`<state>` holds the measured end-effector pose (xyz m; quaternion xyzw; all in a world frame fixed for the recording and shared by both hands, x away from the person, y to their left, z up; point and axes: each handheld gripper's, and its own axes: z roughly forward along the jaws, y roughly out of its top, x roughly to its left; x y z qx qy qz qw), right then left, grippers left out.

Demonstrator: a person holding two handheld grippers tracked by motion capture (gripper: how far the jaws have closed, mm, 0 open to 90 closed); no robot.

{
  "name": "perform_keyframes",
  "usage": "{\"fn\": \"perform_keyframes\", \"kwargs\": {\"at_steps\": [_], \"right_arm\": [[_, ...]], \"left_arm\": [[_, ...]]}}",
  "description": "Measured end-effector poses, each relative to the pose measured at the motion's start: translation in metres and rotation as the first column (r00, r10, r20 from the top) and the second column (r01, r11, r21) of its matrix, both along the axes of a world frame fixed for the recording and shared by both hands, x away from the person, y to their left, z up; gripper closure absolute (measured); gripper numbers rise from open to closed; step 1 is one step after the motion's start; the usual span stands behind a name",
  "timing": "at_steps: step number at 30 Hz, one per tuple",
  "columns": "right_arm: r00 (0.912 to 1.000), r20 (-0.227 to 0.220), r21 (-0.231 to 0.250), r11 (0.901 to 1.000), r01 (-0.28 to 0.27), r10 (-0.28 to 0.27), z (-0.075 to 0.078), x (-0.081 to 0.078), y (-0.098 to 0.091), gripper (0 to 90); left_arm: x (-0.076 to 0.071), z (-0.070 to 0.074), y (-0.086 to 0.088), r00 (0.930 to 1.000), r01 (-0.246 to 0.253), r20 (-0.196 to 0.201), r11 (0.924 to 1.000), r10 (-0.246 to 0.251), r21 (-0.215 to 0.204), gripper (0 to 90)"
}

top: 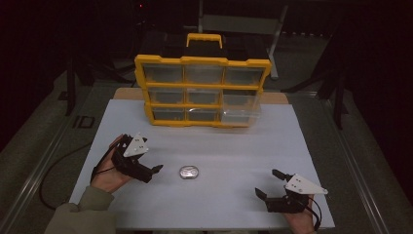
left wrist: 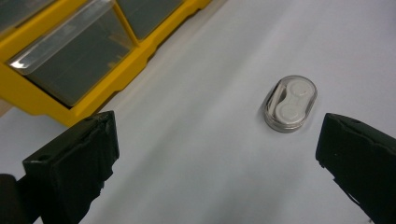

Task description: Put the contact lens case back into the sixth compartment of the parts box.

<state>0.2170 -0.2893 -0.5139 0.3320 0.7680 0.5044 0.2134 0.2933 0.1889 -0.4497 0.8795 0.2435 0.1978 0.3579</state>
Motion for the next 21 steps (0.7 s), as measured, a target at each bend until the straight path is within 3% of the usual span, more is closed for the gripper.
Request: {"fn": "perform_keyframes", "kwargs": {"at_steps": [4, 21], "right_arm": [[1.0000, 0.002, 0.001, 1.0000, -0.001, 0.001, 0.000, 0.000, 0.000, 8.1], [1.0000, -0.004, 0.001, 1.0000, -0.002, 0.002, 0.000, 0.000, 0.000, 8.0]], "left_arm": [[0.002, 0.000, -0.004, 0.9995, 0.028, -0.011, 0.9996, -0.028, 0.002, 0.1], [0.017, -0.002, -0.032, 0.9952, 0.092, -0.041, 0.9920, -0.088, 0.087, 0.0]]}}
